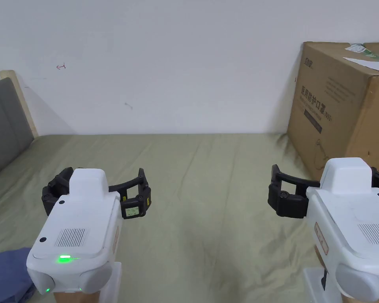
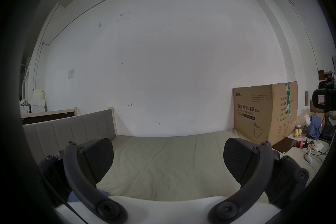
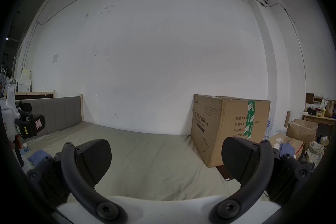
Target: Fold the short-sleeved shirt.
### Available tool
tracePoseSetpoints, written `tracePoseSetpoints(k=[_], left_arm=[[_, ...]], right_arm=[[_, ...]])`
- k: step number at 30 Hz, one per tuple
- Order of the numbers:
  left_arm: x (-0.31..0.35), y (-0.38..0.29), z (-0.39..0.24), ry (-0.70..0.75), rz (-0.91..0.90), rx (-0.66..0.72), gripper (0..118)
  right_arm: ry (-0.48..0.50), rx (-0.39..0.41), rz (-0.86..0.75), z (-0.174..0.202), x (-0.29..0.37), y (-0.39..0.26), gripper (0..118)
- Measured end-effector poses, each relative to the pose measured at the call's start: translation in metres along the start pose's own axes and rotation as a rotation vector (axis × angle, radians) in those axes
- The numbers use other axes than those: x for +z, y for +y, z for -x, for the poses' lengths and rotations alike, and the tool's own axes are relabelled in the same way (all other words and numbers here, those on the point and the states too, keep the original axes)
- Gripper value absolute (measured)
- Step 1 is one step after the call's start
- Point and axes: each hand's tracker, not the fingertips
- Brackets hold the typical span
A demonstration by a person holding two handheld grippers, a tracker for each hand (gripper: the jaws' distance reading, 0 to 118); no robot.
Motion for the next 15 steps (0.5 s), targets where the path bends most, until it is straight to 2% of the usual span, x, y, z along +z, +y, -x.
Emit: tracePoseSetpoints(k=[4,7,9,12,15], left_arm=[[0.000,0.000,0.001,-0.007,0.003,0.014,118],[0.001,0.001,0.002,-0.009,0.004,0.012,118],[0.000,0.001,0.002,-0.009,0.002,0.013,118],[0.001,0.001,0.002,-0.014,0.001,0.020,118],[0.001,0.002,0.003,-0.014,-0.003,0.020,118]], right_arm=[[-0.060,-0.113,0.117,0.001,-0.009,0.000,118],[-0.179,-0.203,0.267,0.003,-0.017,0.003,118],[-0.234,-0.232,0.355,0.004,-0.023,0.002,118],[-0.245,-0.217,0.416,0.003,-0.033,-0.006,118],[-0.230,-0.152,0.456,0.006,-0.036,-0.011,118]])
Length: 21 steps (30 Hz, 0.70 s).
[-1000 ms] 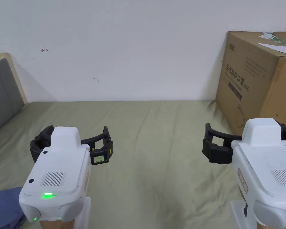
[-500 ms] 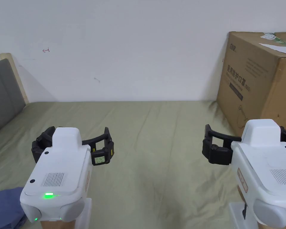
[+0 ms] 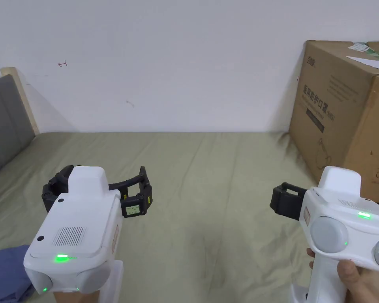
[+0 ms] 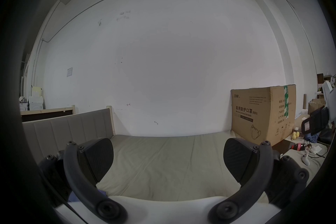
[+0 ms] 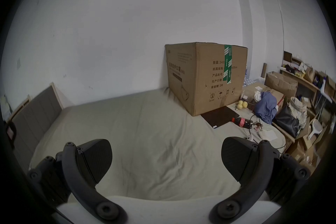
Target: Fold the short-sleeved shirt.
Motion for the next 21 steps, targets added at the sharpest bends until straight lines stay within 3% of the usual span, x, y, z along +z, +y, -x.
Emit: tracePoseSetpoints(k=[5,13,16,21], left_arm=[[-0.001,0.000,0.001,0.001,-0.003,0.011,118],[0.000,-0.002,0.003,0.006,-0.001,0.003,118],[0.001,-0.002,0.003,0.008,0.001,-0.002,118],[0.002,-0.002,0.004,0.009,0.000,0.002,118]], right_arm=[[0.019,-0.028,-0.002,0.005,0.004,-0.003,118],[-0.005,0.032,-0.072,0.009,0.009,-0.002,118],[0.027,-0.018,-0.039,0.005,0.008,-0.003,118],[0.112,-0.014,-0.187,0.003,0.018,-0.006,117]])
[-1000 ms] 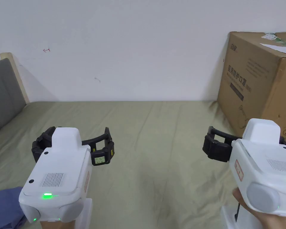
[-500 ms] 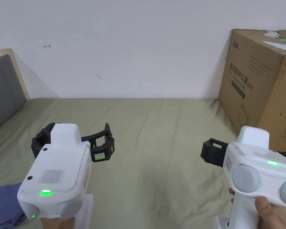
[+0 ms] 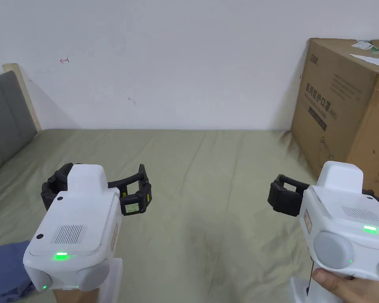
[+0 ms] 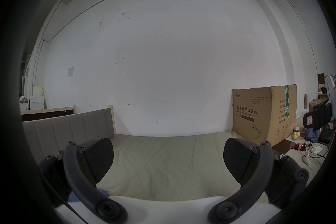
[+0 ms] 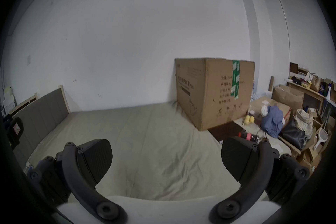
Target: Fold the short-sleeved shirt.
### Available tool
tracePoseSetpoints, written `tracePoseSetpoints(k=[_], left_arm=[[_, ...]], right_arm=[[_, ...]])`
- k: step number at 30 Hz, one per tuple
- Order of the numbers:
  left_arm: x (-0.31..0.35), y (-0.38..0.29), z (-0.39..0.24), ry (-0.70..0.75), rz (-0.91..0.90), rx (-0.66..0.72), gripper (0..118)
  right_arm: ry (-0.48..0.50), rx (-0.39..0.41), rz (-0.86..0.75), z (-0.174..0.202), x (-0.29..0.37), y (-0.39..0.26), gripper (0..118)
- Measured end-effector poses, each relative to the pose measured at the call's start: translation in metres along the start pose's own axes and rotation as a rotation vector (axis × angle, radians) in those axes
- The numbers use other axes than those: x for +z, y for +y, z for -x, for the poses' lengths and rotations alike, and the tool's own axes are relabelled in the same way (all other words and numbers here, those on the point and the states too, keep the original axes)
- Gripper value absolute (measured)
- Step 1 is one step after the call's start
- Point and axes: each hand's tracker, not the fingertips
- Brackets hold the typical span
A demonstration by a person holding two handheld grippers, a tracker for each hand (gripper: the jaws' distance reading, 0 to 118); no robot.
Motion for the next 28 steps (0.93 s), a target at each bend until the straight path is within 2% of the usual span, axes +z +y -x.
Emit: tracePoseSetpoints(k=[3,4,5,7,10,16,28], left_arm=[[0.000,0.000,0.000,0.002,-0.003,0.002,118],[0.000,-0.001,0.000,0.003,-0.002,0.003,118],[0.000,-0.001,0.000,0.005,0.000,0.002,118],[0.000,-0.001,0.000,0.004,-0.001,0.001,118],[0.000,0.000,0.000,-0.001,-0.006,0.000,118],[0.001,-0.001,0.000,-0.003,-0.011,-0.001,118],[0.000,0.000,0.000,-0.005,-0.015,0.003,118]], right_arm=[[0.073,0.001,-0.149,-0.003,0.010,-0.003,117],[0.084,0.052,-0.204,-0.004,0.013,-0.004,118],[0.095,0.063,-0.235,-0.004,0.015,-0.006,118],[0.093,0.098,-0.262,-0.002,0.018,-0.005,118],[0.058,0.105,-0.322,0.000,0.021,-0.006,118],[0.048,0.134,-0.327,-0.001,0.022,-0.005,118],[0.051,0.140,-0.324,-0.002,0.021,-0.005,118]])
